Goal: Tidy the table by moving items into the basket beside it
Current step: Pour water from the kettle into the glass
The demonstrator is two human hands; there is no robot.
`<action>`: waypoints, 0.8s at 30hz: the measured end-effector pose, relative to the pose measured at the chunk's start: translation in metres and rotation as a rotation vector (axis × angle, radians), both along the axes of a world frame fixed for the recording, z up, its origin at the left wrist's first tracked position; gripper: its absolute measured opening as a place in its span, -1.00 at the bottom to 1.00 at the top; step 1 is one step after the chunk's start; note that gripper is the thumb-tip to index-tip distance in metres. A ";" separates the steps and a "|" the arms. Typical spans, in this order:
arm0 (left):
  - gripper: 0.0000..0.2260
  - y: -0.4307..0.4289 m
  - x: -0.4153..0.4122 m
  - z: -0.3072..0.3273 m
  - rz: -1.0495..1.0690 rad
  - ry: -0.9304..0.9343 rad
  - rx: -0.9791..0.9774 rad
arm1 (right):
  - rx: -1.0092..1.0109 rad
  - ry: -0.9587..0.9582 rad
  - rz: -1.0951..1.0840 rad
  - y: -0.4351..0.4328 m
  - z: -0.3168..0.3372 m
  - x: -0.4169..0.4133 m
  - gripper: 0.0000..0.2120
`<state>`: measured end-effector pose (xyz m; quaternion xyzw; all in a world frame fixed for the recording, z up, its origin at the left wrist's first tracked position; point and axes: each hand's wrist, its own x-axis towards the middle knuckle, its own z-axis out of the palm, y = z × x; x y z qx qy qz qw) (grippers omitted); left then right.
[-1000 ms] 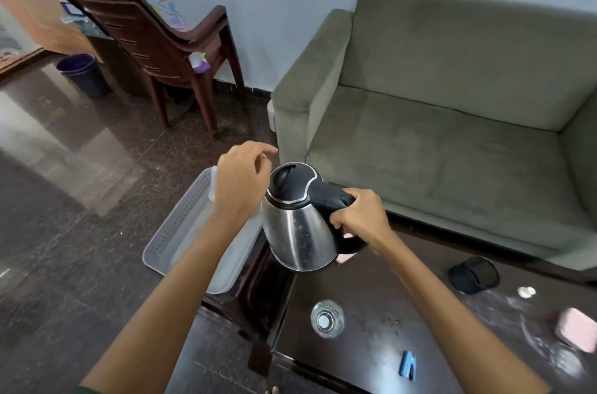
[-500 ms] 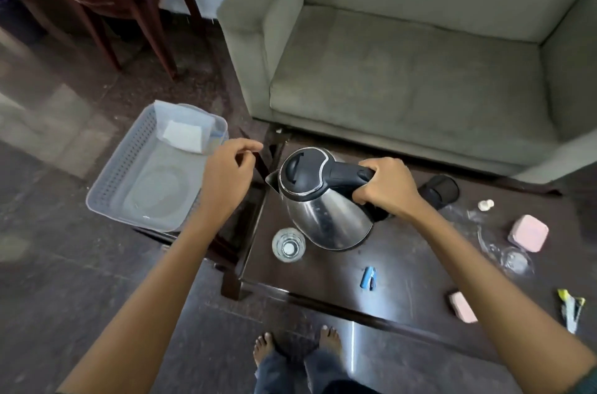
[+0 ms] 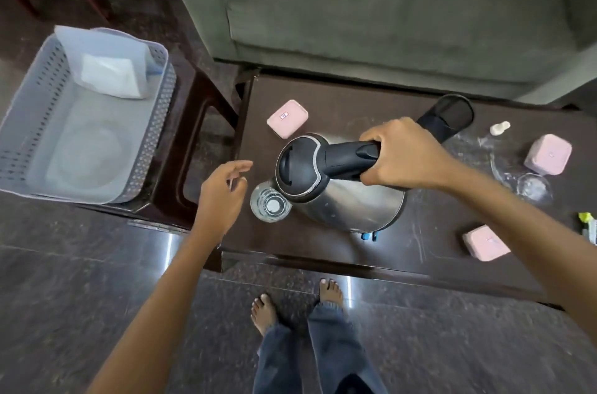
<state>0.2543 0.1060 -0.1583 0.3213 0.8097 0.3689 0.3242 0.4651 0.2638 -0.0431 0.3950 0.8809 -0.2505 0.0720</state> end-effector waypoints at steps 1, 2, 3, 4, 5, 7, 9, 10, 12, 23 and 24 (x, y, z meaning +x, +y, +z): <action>-0.70 0.000 0.002 -0.008 -0.005 -0.017 -0.002 | 0.004 -0.012 0.010 0.000 -0.003 0.000 -0.72; -0.67 0.000 0.004 -0.014 0.003 -0.042 -0.009 | 0.012 -0.031 0.027 0.000 -0.004 0.000 -0.75; -0.63 -0.001 0.006 -0.020 0.012 -0.073 -0.018 | 0.019 -0.051 0.047 0.000 -0.005 0.000 -0.78; -0.57 -0.003 0.006 -0.026 0.005 -0.103 -0.030 | 0.027 -0.066 0.068 0.000 -0.008 -0.001 -0.80; -0.50 -0.005 0.008 -0.032 -0.023 -0.130 -0.044 | 0.037 -0.074 0.091 0.000 -0.009 -0.001 -0.81; -0.34 -0.009 0.009 -0.046 -0.114 -0.130 -0.098 | 0.049 -0.089 0.135 0.002 -0.013 -0.004 -0.80; -0.17 -0.013 0.011 -0.056 -0.203 -0.074 -0.166 | 0.048 -0.102 0.161 0.003 -0.015 -0.008 -0.79; -0.10 -0.014 0.012 -0.060 -0.238 -0.044 -0.191 | 0.044 -0.108 0.169 0.004 -0.015 -0.010 -0.78; 0.00 -0.015 0.015 -0.065 -0.288 0.007 -0.214 | 0.039 -0.115 0.186 0.005 -0.013 -0.014 -0.75; -0.02 -0.016 0.015 -0.085 -0.371 0.179 -0.272 | 0.161 -0.138 0.286 -0.006 -0.019 -0.024 -0.52; -0.03 -0.016 0.015 -0.085 -0.370 0.196 -0.271 | 0.166 -0.137 0.291 -0.007 -0.020 -0.024 -0.52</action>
